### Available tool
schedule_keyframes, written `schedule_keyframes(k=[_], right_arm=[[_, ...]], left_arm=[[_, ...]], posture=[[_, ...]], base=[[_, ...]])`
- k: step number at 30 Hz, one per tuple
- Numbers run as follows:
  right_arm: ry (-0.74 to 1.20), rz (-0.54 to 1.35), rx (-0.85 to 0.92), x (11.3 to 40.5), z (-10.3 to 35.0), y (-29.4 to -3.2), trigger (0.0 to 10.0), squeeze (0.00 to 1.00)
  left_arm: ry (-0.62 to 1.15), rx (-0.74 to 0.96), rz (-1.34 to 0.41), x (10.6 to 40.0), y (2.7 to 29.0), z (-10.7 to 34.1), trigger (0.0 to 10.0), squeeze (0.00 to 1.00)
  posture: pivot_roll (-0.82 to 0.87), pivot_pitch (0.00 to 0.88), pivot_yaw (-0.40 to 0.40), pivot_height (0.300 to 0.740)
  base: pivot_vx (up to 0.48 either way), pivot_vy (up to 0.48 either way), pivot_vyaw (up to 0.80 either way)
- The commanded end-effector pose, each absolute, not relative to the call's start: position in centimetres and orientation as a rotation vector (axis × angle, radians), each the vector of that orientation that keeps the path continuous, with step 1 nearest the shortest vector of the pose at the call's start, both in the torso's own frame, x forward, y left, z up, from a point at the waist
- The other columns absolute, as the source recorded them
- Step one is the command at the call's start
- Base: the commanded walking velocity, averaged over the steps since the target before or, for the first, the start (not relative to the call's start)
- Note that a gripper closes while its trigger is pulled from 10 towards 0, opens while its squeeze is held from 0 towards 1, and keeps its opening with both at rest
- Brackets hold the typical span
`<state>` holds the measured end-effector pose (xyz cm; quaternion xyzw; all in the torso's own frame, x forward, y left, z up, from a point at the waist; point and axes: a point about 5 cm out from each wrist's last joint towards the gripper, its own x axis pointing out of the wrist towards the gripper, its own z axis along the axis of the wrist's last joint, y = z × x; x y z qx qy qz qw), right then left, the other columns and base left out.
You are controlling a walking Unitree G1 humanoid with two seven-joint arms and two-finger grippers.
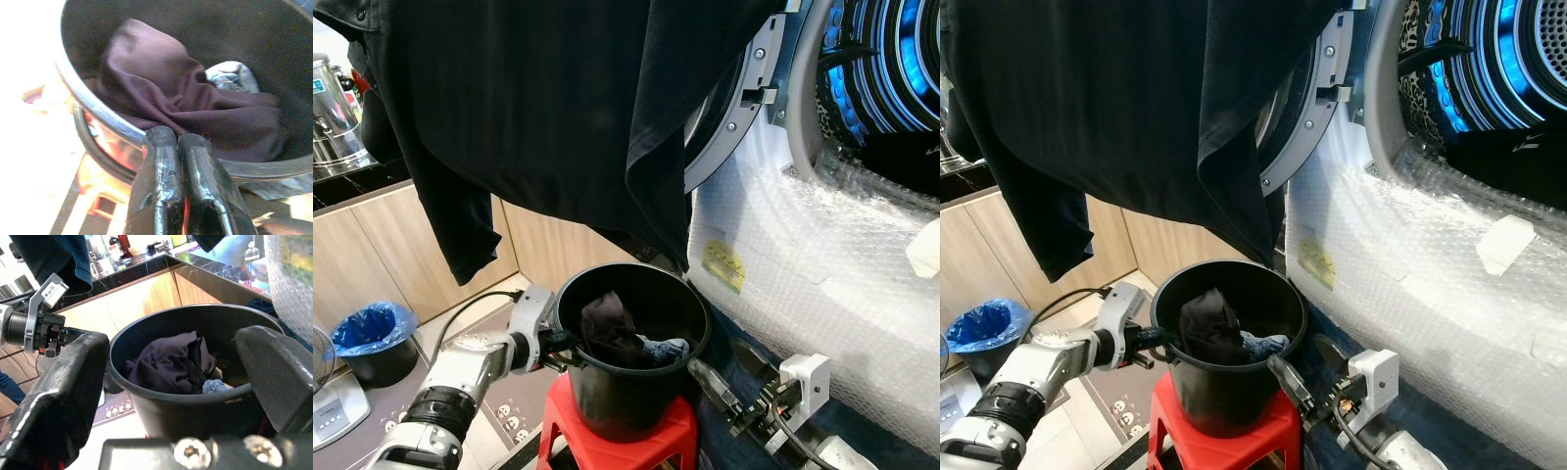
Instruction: Clothes washing
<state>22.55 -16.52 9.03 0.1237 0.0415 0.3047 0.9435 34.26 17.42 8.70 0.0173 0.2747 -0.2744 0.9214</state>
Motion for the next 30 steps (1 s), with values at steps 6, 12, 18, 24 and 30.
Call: schedule_keyframes(k=[6, 12, 18, 24, 30], right_arm=[[0.064, 0.614, 0.258, 22.5, 9.7, -16.4, 10.0, 0.00], [0.048, 0.618, 0.284, 22.5, 10.0, -15.6, 10.0, 0.00], [0.044, 0.606, 0.294, 22.5, 9.9, -15.6, 10.0, 0.00], [0.043, 0.599, 0.302, 22.7, 10.0, -15.4, 10.0, 0.00], [0.036, 0.590, 0.311, 22.8, 10.2, -15.2, 10.0, 0.00]], left_arm=[[0.490, 0.109, -0.543, 34.7, 18.1, 9.2, 10.0, 1.00], [0.344, 0.214, -0.551, 34.8, 18.8, 9.9, 10.0, 1.00], [0.268, 0.206, -0.517, 35.4, 18.6, 10.5, 10.0, 1.00], [0.215, 0.218, -0.491, 36.2, 17.7, 10.7, 10.0, 0.00], [0.244, 0.148, -0.513, 36.6, 15.8, 10.2, 10.0, 0.00]], posture=[[-0.15, 0.000, 0.047, 0.740], [-0.15, 0.000, 0.046, 0.740], [-0.14, 0.000, 0.045, 0.740], [-0.14, 0.000, 0.040, 0.740], [-0.15, 0.000, 0.033, 0.740]], base=[[0.000, 0.000, 0.00], [0.000, 0.000, 0.00], [0.000, 0.000, 0.00], [0.000, 0.000, 0.00], [0.000, 0.000, 0.00]])
